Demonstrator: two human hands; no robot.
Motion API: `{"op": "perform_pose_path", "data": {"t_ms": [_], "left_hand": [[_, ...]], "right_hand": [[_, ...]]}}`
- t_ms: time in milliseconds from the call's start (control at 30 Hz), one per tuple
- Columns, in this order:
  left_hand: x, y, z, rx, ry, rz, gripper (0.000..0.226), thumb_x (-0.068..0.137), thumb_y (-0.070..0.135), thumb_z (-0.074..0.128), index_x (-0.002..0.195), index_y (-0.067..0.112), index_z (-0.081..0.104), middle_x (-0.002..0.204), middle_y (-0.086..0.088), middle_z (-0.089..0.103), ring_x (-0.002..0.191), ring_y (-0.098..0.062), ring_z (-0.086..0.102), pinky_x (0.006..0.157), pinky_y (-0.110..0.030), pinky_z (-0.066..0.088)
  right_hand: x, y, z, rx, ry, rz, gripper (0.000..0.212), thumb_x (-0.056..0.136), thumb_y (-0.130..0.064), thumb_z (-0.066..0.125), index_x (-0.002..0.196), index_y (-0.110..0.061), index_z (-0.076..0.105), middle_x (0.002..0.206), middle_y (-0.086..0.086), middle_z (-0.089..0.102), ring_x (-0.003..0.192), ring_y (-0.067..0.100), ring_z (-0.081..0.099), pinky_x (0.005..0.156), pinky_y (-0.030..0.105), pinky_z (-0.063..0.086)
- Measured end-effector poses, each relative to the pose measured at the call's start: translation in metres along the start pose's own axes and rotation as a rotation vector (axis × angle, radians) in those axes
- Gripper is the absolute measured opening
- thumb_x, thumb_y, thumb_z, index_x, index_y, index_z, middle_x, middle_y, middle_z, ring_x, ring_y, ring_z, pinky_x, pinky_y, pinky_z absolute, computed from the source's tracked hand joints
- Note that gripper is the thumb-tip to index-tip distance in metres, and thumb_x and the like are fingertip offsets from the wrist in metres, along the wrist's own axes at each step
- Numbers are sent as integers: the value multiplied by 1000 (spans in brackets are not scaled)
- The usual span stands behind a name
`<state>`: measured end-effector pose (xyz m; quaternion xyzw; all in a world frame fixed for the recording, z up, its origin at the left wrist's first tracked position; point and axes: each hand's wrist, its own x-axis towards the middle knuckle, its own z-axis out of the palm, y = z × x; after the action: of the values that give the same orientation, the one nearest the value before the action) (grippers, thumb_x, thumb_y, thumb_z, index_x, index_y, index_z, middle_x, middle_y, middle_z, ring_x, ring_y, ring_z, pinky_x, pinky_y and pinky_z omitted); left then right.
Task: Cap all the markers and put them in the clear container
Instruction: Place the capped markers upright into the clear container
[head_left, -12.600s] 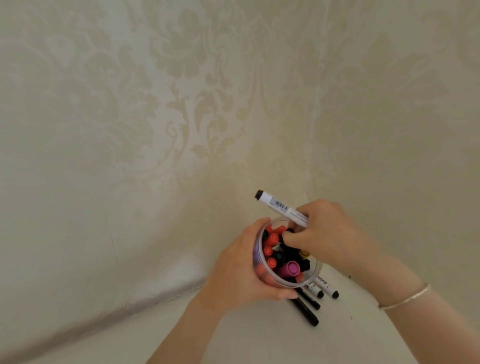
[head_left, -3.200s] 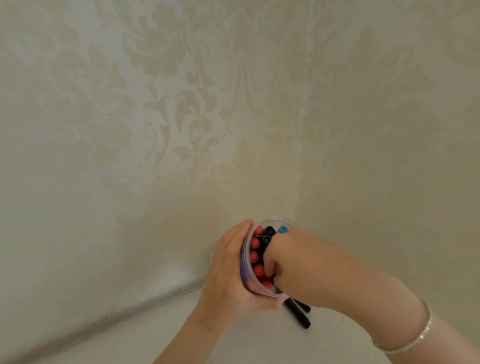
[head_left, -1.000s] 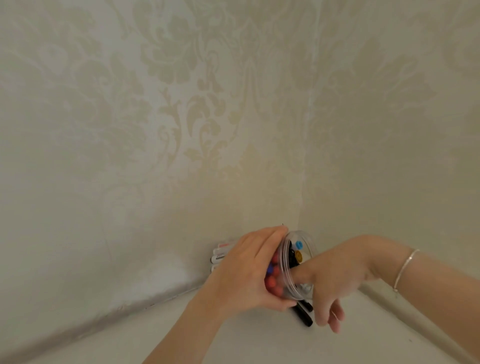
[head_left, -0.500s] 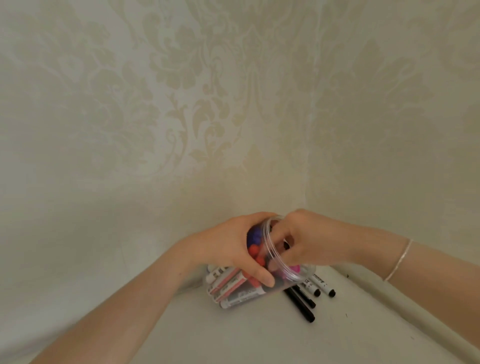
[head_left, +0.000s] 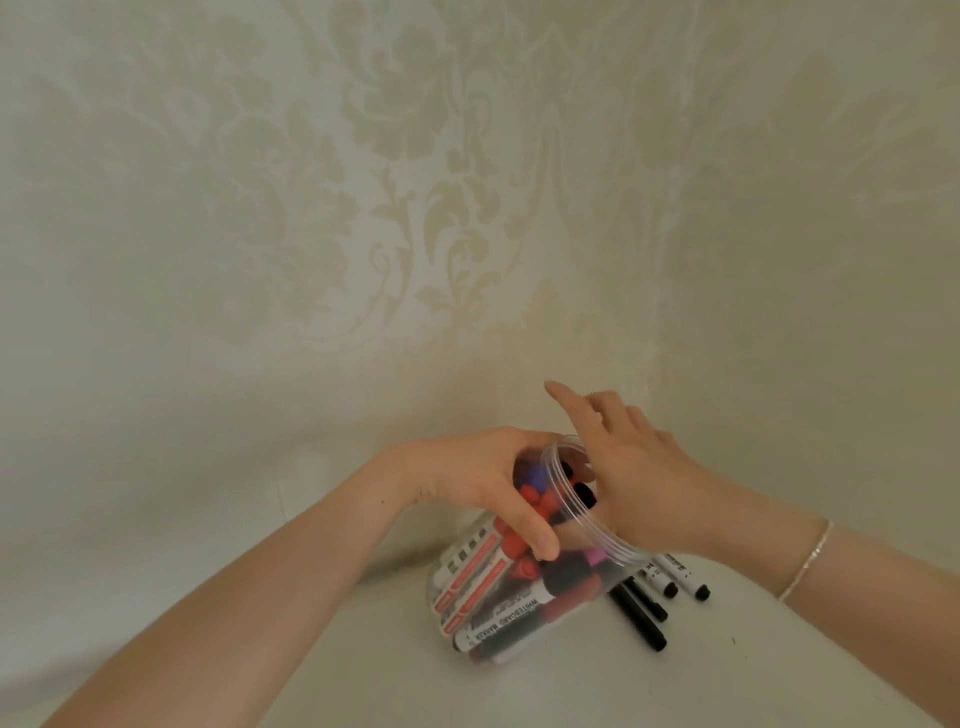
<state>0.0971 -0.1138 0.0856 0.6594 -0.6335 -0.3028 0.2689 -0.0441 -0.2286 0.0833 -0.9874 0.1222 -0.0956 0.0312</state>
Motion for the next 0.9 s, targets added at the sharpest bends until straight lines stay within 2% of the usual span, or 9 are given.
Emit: {"op": "perform_pose_path", "data": {"t_ms": [33, 67, 133, 300, 500, 600, 700, 767, 900], "left_hand": [[1, 1, 0, 5, -9, -1, 79, 56, 33, 83, 126, 17, 52, 116, -1, 68, 105, -20, 66, 95, -37, 52], [3, 2, 0, 8, -21, -2, 76, 56, 34, 82, 123, 17, 53, 114, -1, 68, 103, -20, 67, 93, -34, 53], [5, 2, 0, -3, -36, -5, 69, 57, 35, 81, 119, 22, 54, 110, 1, 68, 100, -19, 67, 88, -29, 54], [7, -2, -2, -31, -44, -8, 77, 58, 34, 80, 127, 16, 50, 119, -4, 65, 107, -21, 65, 94, -32, 52], [12, -6, 0, -35, -31, -21, 78, 59, 33, 81, 130, 18, 50, 121, -1, 65, 110, -19, 64, 100, -39, 50], [12, -7, 1, -50, -31, -29, 77, 60, 30, 82, 130, 22, 51, 121, 3, 65, 110, -16, 63, 100, -36, 49], [13, -7, 2, -53, -32, -12, 80, 60, 30, 81, 132, 19, 49, 124, -1, 64, 113, -19, 62, 101, -40, 48], [13, -7, 4, -60, -25, -7, 81, 59, 29, 82, 132, 18, 49, 124, -2, 64, 113, -20, 62, 102, -43, 47], [10, -8, 5, -78, -2, 5, 82, 56, 27, 85, 131, 18, 51, 121, 3, 65, 112, -15, 62, 100, -38, 48]], "right_hand": [[2, 1, 2, 21, -55, -10, 124, 64, -66, 72, 146, -36, -16, 144, -2, 15, 127, 21, 32, 107, 42, 32], [5, 2, 3, 40, -94, -23, 127, 65, -62, 74, 144, -39, -24, 149, -2, 10, 131, 23, 32, 108, 44, 33], [9, 5, 4, 118, -158, -24, 131, 63, -61, 76, 142, -41, -27, 152, -2, 9, 133, 25, 35, 108, 46, 34], [14, 9, 2, 302, -229, -41, 131, 62, -55, 81, 143, -45, -22, 146, -4, 21, 130, 22, 41, 109, 40, 37], [17, 19, 1, 463, -246, -49, 109, 78, -32, 75, 147, -44, -8, 142, -4, 38, 124, 15, 47, 104, 33, 43], [14, 24, -5, 639, -313, -18, 103, 82, -25, 72, 149, -40, -5, 131, -13, 44, 121, 12, 50, 99, 27, 46], [14, 24, -1, 612, -290, 22, 119, 69, -42, 81, 146, -46, -9, 138, -11, 30, 127, 15, 43, 106, 35, 42], [15, 24, 5, 585, -262, 34, 126, 58, -55, 83, 144, -50, -9, 141, -9, 33, 125, 16, 46, 106, 37, 42], [16, 26, 0, 530, -257, 31, 113, 68, -39, 81, 146, -46, -1, 128, -5, 56, 111, 14, 59, 99, 31, 47]]}}
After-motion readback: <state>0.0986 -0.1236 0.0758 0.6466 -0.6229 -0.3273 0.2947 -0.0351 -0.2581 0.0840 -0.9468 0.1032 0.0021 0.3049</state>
